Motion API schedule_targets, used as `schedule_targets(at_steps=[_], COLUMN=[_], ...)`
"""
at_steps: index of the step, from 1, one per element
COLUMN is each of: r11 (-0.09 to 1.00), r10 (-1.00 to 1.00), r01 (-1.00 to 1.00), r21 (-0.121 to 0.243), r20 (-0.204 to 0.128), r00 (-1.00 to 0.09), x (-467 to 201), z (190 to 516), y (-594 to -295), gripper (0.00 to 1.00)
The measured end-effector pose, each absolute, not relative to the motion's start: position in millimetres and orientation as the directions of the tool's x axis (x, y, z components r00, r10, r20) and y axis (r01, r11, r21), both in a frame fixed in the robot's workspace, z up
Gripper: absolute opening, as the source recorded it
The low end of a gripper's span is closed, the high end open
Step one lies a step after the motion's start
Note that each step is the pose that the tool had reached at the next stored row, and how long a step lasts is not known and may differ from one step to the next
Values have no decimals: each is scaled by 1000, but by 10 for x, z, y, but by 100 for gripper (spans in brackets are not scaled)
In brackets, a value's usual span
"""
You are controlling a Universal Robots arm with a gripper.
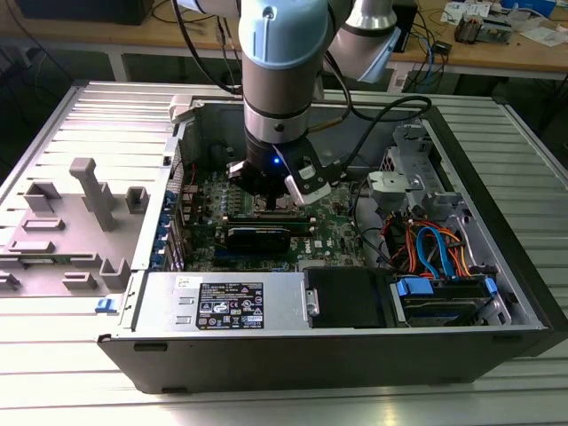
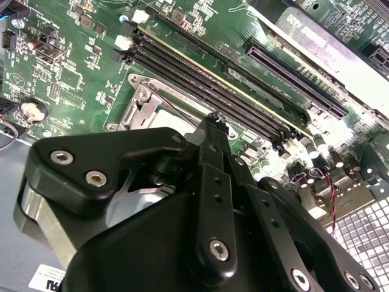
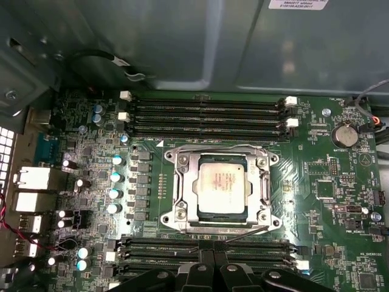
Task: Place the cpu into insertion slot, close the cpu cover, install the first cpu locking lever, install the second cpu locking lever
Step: 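Install the second cpu locking lever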
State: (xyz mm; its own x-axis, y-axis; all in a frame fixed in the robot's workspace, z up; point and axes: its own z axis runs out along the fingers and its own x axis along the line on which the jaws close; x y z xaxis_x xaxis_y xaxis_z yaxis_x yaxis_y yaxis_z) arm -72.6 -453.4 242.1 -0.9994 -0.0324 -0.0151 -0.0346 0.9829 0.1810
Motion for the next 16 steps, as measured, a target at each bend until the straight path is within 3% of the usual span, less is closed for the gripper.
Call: schedule_targets(at_steps=[16], r11=[981], r10=[-32], r01=[-35], r21=[190], r20=[-15], r00=[-999], x=[-769], z=[2419], y=[-4535], gripper=[11])
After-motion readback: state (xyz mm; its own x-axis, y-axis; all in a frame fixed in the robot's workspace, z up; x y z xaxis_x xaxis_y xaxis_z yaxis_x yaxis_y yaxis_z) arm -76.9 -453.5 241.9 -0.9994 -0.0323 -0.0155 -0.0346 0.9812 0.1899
